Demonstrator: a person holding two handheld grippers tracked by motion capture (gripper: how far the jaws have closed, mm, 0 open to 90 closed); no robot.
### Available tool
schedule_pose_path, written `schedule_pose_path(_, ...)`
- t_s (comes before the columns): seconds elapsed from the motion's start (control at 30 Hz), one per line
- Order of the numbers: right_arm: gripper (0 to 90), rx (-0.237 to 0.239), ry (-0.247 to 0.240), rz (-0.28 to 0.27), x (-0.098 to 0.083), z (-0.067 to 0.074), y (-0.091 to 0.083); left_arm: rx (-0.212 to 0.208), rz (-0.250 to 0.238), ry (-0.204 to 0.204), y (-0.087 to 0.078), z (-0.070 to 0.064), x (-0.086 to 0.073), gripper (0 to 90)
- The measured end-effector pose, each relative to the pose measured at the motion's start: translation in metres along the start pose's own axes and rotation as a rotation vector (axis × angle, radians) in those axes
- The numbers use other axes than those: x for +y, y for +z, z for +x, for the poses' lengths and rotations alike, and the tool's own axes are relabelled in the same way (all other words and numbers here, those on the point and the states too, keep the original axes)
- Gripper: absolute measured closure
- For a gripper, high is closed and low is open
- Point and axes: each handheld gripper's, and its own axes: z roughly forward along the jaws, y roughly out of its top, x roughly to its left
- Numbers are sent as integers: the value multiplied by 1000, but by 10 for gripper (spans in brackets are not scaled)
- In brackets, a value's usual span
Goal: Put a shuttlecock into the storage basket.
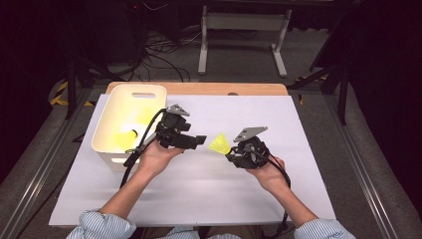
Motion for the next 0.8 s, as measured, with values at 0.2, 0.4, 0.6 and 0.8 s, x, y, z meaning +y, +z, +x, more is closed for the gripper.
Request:
schedule_pose_path(0.2, 650, 5, 0, -3, 3, 1, 0, -10, 6, 2, 4, -3, -2, 276)
schedule_pose_path(0.4, 650, 11, 1, -5, 7, 2, 3, -21, 29, 7, 10, -5, -5, 304)
schedule_pose_path(0.6, 650, 21, -10, -3, 12, 5, 7, -27, 54, 15, 15, -6, -8, 315)
schedule_pose_path(0.8, 650, 28, -16, -6, 16, 8, 10, -24, 63, 18, 17, -6, -11, 334)
